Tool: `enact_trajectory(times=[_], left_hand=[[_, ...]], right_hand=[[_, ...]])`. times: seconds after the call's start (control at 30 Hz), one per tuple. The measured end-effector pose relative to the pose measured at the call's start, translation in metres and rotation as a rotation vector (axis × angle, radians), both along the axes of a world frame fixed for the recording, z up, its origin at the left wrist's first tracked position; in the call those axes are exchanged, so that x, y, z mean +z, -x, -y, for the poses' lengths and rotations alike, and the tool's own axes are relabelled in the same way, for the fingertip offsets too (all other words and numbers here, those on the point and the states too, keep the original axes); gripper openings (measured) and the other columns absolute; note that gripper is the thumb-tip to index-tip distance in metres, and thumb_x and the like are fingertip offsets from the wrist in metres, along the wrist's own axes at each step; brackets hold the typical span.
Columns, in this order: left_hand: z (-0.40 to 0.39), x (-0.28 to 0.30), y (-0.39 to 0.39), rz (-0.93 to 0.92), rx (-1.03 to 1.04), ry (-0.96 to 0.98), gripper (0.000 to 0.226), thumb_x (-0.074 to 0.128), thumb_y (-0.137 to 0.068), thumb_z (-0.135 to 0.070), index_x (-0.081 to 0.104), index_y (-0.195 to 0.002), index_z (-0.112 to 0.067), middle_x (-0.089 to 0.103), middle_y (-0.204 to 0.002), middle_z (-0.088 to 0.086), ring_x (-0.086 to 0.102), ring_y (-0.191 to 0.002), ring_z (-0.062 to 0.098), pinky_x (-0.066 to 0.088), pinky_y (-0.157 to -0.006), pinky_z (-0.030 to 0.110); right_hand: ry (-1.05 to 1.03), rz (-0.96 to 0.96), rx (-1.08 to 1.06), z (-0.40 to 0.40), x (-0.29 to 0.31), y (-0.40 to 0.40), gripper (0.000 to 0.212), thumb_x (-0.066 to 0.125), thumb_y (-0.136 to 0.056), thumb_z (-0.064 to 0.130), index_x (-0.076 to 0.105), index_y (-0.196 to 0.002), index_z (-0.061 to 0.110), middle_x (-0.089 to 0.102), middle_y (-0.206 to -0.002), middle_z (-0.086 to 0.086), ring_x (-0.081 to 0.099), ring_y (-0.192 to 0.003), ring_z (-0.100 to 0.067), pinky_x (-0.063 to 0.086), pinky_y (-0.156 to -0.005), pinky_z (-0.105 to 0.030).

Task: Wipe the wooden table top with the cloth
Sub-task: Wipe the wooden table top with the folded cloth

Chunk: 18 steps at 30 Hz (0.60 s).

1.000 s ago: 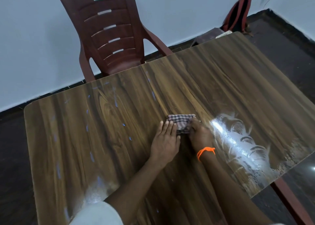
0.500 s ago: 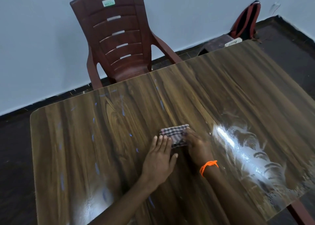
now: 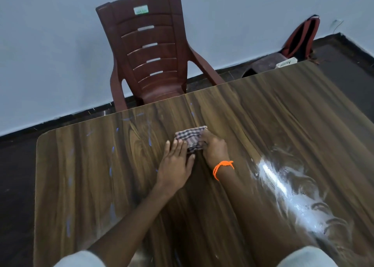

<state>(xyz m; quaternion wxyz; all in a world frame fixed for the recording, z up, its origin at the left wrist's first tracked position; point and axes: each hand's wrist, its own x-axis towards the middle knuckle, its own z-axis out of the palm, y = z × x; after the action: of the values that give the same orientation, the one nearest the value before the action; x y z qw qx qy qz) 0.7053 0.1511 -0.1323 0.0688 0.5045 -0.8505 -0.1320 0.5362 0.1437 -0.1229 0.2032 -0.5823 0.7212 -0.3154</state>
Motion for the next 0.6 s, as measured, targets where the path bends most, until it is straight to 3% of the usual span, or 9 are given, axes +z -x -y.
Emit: enact_trajectory(times=[0.07,0.2,0.27,0.4,0.53,0.6], left_hand=[[-0.018,0.0,-0.007,-0.017,-0.007,-0.002,0.067,0.029,-0.105,-0.049,0.046,-0.149,-0.001,0.047,-0.153,0.018,0.035,-0.15,0.028,0.017,-0.127,0.049],[-0.027,0.0,0.009,-0.031,-0.106,-0.017,0.069,0.031,-0.104,-0.051,0.047,-0.149,-0.002,0.048,-0.153,0.019,0.036,-0.149,0.028,0.017,-0.127,0.048],[-0.009,0.002,0.026,-0.019,-0.155,-0.012,0.068,0.031,-0.105,-0.051,0.045,-0.15,-0.001,0.046,-0.155,0.019,0.034,-0.15,0.029,0.013,-0.128,0.047],[0.049,0.007,0.054,0.04,-0.177,0.022,0.065,0.033,-0.106,-0.046,0.036,-0.154,-0.002,0.04,-0.159,0.018,0.027,-0.153,0.028,0.007,-0.127,0.046],[0.095,0.012,0.046,0.115,-0.076,0.043,0.063,0.031,-0.107,-0.046,0.038,-0.152,-0.004,0.043,-0.157,0.016,0.03,-0.151,0.026,0.007,-0.127,0.046],[0.098,0.011,0.031,0.122,-0.031,0.042,0.062,0.03,-0.107,-0.046,0.04,-0.15,-0.003,0.046,-0.155,0.016,0.033,-0.149,0.026,0.009,-0.127,0.046]], right_hand=[[0.066,-0.065,0.074,-0.02,-0.007,0.003,0.035,0.064,-0.075,-0.001,0.068,-0.104,0.019,0.07,-0.111,0.001,0.065,-0.1,-0.014,0.043,-0.081,-0.015],[0.096,-0.151,0.024,-0.046,-0.018,0.034,0.036,0.067,-0.076,0.0,0.071,-0.105,0.021,0.066,-0.121,0.002,0.06,-0.109,-0.009,0.045,-0.091,-0.019],[0.09,-0.117,-0.06,-0.035,-0.015,0.048,0.036,0.065,-0.076,-0.001,0.07,-0.105,0.019,0.07,-0.112,0.0,0.064,-0.104,-0.01,0.05,-0.09,-0.023],[0.048,-0.05,-0.167,0.021,0.0,0.055,0.027,0.057,-0.074,0.001,0.064,-0.094,0.017,0.073,-0.082,0.001,0.069,-0.078,-0.014,0.053,-0.066,-0.029],[-0.057,0.077,-0.137,0.083,0.003,0.041,0.024,0.058,-0.076,-0.001,0.067,-0.093,0.013,0.072,-0.084,-0.01,0.068,-0.081,-0.029,0.055,-0.074,-0.043],[-0.103,0.014,-0.035,0.1,0.003,0.03,0.021,0.061,-0.077,0.003,0.066,-0.092,0.017,0.072,-0.085,-0.008,0.067,-0.082,-0.028,0.053,-0.073,-0.039]])
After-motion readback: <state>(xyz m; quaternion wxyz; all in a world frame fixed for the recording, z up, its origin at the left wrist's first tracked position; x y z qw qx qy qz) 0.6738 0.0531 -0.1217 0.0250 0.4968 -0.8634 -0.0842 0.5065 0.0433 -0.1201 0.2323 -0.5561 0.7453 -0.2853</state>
